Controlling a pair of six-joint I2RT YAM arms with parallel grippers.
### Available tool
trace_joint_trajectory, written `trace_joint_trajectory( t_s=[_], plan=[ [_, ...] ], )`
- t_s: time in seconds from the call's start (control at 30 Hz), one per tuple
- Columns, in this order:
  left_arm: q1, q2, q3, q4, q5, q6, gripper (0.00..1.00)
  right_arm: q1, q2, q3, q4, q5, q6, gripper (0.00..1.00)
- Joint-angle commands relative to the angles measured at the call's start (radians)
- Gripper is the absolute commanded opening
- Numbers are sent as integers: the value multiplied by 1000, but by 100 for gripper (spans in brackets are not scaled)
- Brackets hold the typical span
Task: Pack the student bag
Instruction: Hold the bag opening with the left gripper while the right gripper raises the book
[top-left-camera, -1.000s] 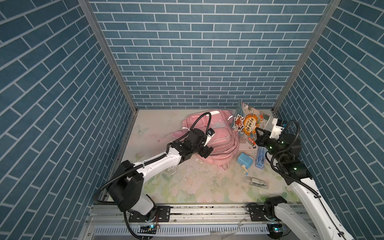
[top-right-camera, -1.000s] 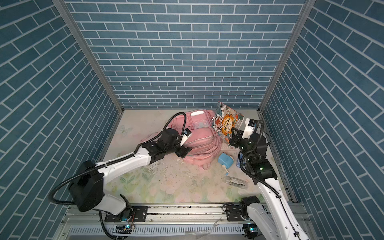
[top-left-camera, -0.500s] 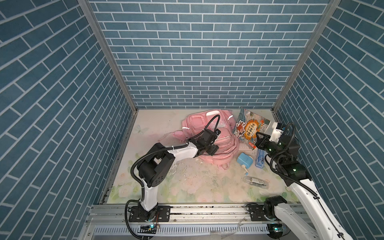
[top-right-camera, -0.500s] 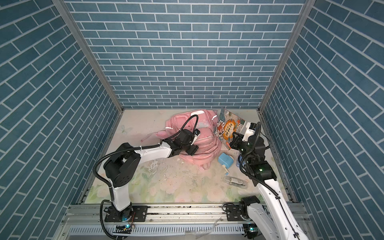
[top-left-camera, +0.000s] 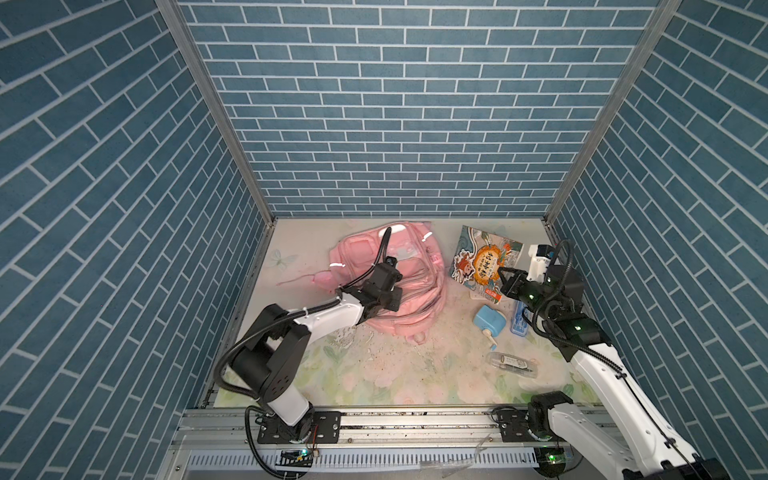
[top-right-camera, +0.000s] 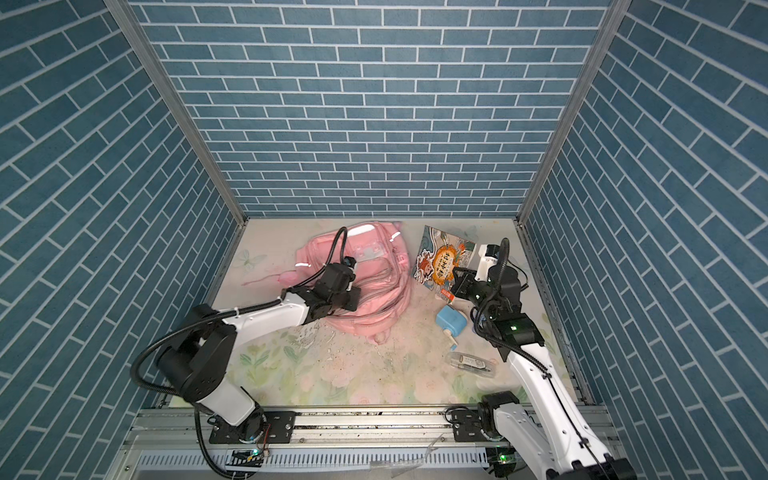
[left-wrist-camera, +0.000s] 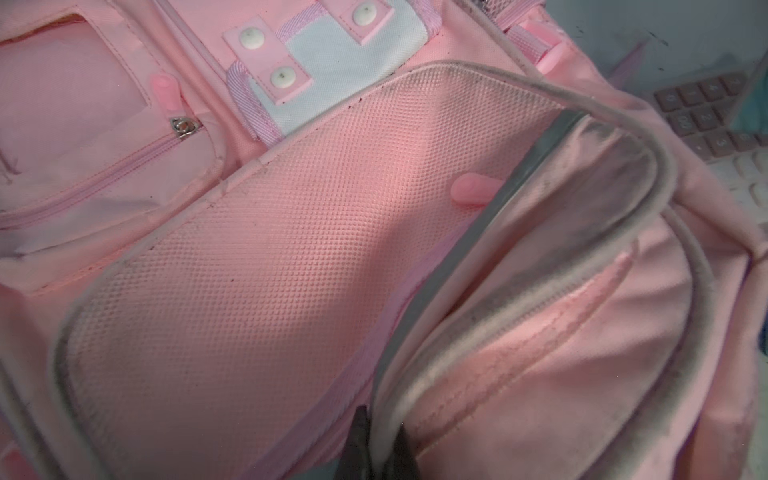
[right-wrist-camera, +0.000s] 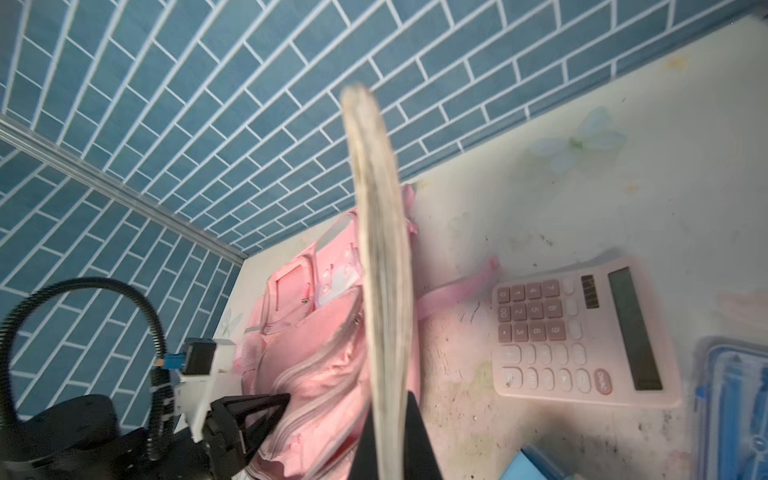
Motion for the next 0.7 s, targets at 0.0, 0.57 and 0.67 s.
trace_joint_trajectory(
  t_s=[0.0,0.57,0.67],
  plan=[
    [20,-114,-80,-55,-34,-288,0,-1,47,54,72,-105,-12,0],
    [19,-169,114,-11,160,-330,0,-2,-97,62,-31,-72,8,0],
    [19,-181,173,-52,164,-273,0,-2,-102,59,-36,-114,33,0]
  ],
)
